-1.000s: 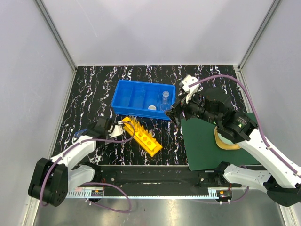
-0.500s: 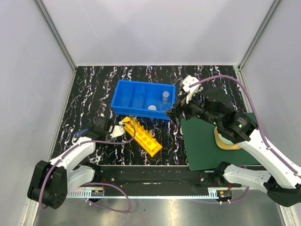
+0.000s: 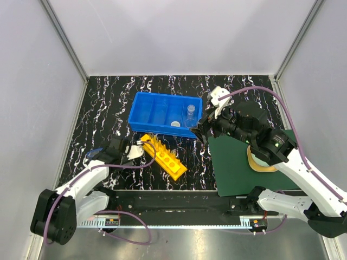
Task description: Organize the chemistry lab equipment
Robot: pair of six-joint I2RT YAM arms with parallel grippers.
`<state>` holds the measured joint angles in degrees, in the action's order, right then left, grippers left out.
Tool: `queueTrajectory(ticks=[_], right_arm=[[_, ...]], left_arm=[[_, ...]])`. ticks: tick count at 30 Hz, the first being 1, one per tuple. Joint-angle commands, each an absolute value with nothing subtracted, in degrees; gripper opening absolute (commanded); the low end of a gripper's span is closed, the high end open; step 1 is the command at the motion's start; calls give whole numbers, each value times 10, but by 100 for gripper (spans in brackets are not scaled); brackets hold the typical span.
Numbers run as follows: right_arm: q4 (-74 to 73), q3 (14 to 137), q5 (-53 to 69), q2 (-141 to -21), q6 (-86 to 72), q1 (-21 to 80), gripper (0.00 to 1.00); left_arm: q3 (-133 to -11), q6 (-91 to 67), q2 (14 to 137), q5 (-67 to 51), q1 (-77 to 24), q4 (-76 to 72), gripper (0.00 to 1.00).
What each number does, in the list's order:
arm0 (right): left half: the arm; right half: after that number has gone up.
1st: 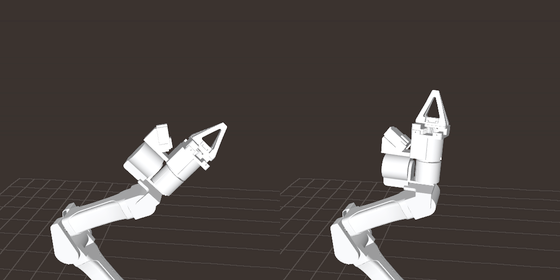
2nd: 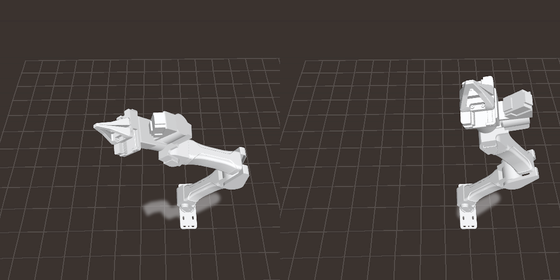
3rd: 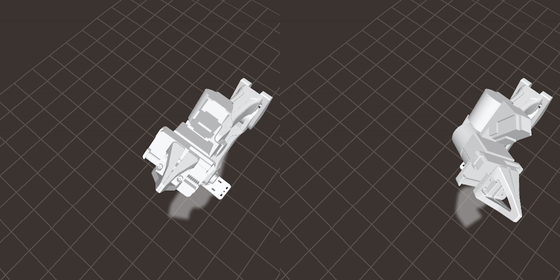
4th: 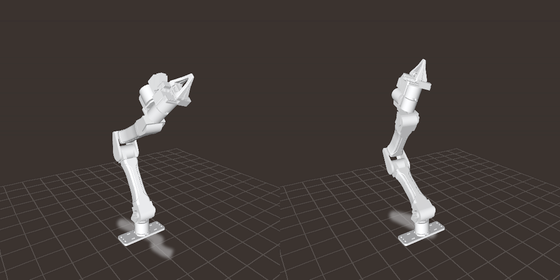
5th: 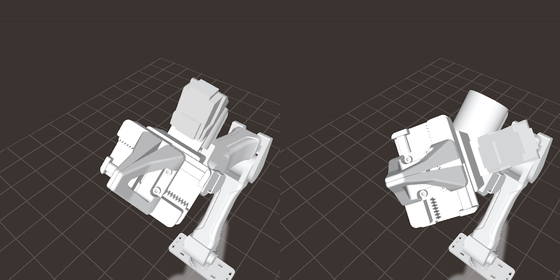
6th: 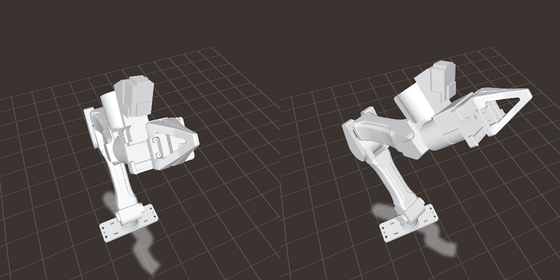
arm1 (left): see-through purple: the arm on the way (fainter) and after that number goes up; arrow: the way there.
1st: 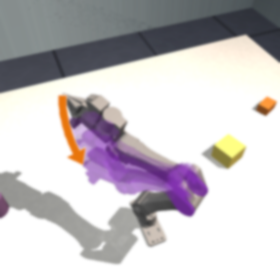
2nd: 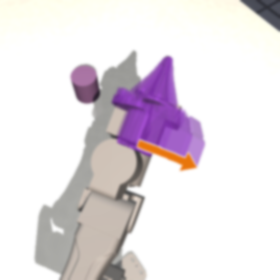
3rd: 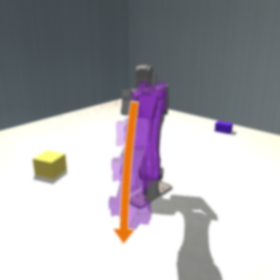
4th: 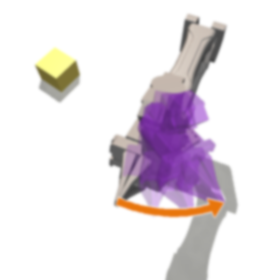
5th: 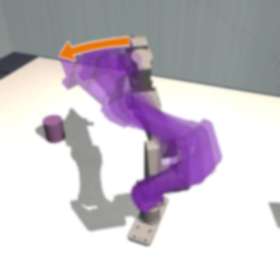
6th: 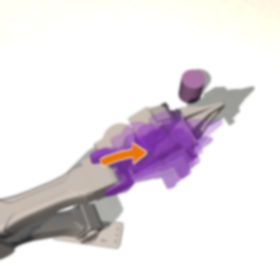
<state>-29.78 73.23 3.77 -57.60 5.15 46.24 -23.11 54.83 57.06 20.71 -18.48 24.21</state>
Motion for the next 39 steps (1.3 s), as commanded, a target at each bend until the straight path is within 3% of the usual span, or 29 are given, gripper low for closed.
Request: queueTrajectory(ticks=[1, 28, 32, 39], right_arm=[[-272, 731, 40, -570, 57, 466, 100], [-283, 713, 71, -508, 16, 466, 100], [-284, 714, 75, -512, 15, 466, 100], [-280, 713, 73, -511, 16, 466, 100]], left_arm=[[-238, 542, 574, 200, -183, 215, 99], [-314, 535, 731, 155, -151, 234, 97], [-301, 540, 724, 149, -144, 238, 88], [-304, 539, 720, 138, -137, 248, 63]])
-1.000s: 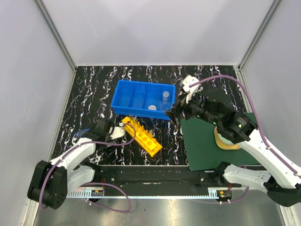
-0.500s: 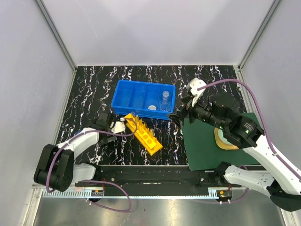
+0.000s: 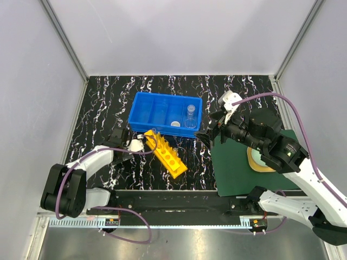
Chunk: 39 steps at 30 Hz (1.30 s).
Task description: Organize the chemistry lab equipment
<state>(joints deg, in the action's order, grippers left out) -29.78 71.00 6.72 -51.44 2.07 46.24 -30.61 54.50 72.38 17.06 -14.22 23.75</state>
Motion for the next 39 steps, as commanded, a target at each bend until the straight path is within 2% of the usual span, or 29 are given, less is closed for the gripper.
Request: queueTrajectory(ticks=[1, 3, 4, 6, 14, 17, 20, 24, 29, 34, 39], right_arm=[[-280, 712, 74, -510, 16, 466, 100], [-279, 712, 73, -512, 16, 466, 100], [-280, 712, 73, -512, 16, 466, 100], [-280, 712, 71, -512, 16, 466, 100], [-275, 711, 73, -515, 16, 466, 100], [-275, 711, 76, -516, 15, 466, 100], [-275, 711, 76, -514, 12, 466, 100], [-275, 710, 77, -506, 10, 466, 100], [-275, 715, 82, -509, 9, 466, 100], [-276, 722, 87, -521, 6, 466, 100], [-276, 724, 92, -527, 4, 467, 100]], left_arm=[[-308, 537, 721, 137, -137, 248, 59], [-311, 534, 722, 134, -137, 250, 54], [-313, 534, 723, 132, -137, 250, 46], [-317, 533, 723, 130, -137, 250, 40], [-348, 516, 701, 129, -138, 257, 39], [-362, 504, 688, 125, -138, 271, 35], [-367, 492, 683, 123, -138, 279, 26], [-379, 464, 675, 120, -142, 282, 26], [-445, 423, 682, 124, -147, 289, 22], [-538, 339, 716, 137, -154, 303, 22], [-617, 261, 790, 144, -163, 352, 13]])
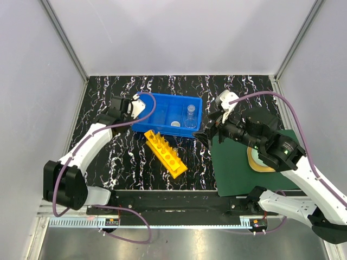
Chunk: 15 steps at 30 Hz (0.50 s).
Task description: Organize the chemistry lab equipment
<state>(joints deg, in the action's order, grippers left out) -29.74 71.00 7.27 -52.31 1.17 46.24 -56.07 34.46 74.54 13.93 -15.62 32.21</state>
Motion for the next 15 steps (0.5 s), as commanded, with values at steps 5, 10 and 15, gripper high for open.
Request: queueTrajectory(ticks=[5, 10, 15], right_arm=[[-284, 721, 88, -529, 5, 466, 100], [-288, 715, 84, -534, 4, 465, 100], [-288, 714, 86, -547, 4, 466, 100]], left_arm=[[-688, 242, 847, 133, -171, 391, 11], [-780, 216, 873, 122, -171, 421, 17], [-879, 156, 905, 99, -171, 463, 18]])
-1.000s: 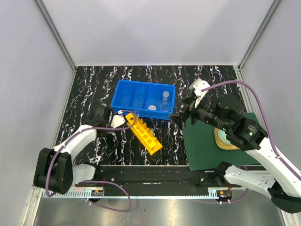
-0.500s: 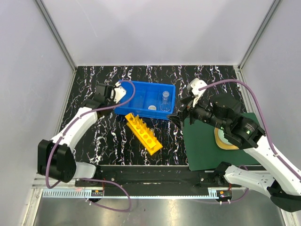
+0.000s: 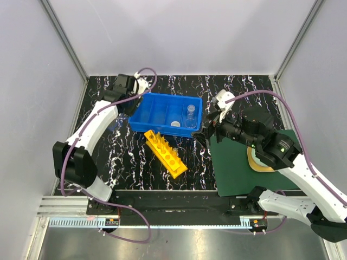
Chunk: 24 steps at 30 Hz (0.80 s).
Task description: Organize the chemistry lab equipment
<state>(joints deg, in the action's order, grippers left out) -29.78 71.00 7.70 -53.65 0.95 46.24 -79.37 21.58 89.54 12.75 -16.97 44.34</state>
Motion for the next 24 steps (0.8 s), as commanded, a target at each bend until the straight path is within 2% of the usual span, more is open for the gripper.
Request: queueTrajectory(ticks=[1, 6, 12, 24], right_arm=[[-289, 714, 86, -551, 4, 466, 100], [-284, 711, 93, -568, -14, 467, 100], [-271, 707, 106, -586, -33, 468, 100], [-279, 677, 66, -602, -44, 473, 100]], left_arm=[[-902, 150, 910, 98, -171, 470, 18], [-957, 89, 932, 89, -171, 489, 24], [-1083, 37, 997, 56, -171, 545, 24], [-1201, -18, 1103, 33, -171, 562, 26]])
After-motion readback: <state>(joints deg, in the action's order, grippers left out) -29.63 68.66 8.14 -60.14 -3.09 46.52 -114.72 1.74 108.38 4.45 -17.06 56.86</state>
